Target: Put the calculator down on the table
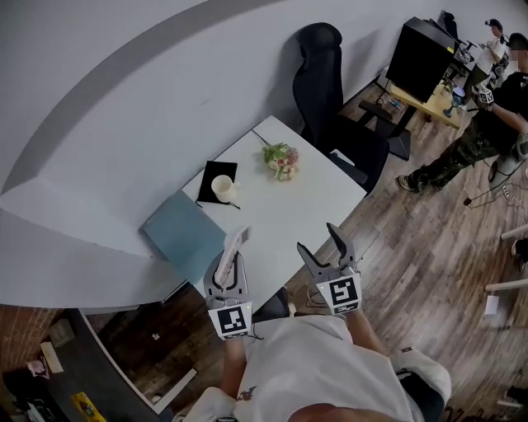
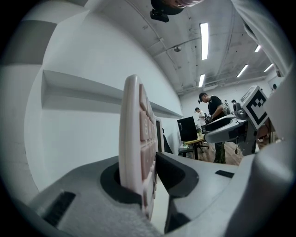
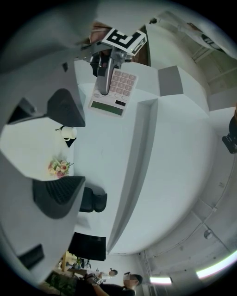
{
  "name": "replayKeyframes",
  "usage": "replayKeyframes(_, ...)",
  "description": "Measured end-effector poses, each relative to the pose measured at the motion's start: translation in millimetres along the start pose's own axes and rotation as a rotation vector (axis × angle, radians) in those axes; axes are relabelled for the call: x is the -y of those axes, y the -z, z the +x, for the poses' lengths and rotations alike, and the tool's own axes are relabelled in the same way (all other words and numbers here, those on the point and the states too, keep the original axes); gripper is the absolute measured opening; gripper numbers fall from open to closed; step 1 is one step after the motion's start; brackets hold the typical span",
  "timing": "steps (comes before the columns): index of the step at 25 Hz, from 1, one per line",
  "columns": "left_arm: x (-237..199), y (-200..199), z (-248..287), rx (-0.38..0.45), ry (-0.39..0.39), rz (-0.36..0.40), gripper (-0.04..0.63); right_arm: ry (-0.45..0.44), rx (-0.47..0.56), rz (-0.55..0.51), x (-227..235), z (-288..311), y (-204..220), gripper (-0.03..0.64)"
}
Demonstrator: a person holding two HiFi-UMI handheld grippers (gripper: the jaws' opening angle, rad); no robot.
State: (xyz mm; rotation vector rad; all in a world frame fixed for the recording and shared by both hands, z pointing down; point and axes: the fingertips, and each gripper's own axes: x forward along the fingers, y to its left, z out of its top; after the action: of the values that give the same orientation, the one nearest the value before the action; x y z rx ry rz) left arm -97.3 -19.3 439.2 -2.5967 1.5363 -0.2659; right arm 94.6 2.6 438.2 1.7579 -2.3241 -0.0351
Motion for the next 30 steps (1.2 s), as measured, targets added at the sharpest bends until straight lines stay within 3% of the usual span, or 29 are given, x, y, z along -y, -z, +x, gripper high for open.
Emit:
replayKeyframes(10,-19.4,18.5,43.7,-0.025,0.025,0.001,0.103,-0.001,-0.038,-0.012,13.3,50.7,7.0,0.334)
replayKeyframes(30,-49.8,60.1,104.7,-0.080,0.051,-0.102,0.103,-0.043,-0.146,-0.070,15.2,128.9,14.8,0.330)
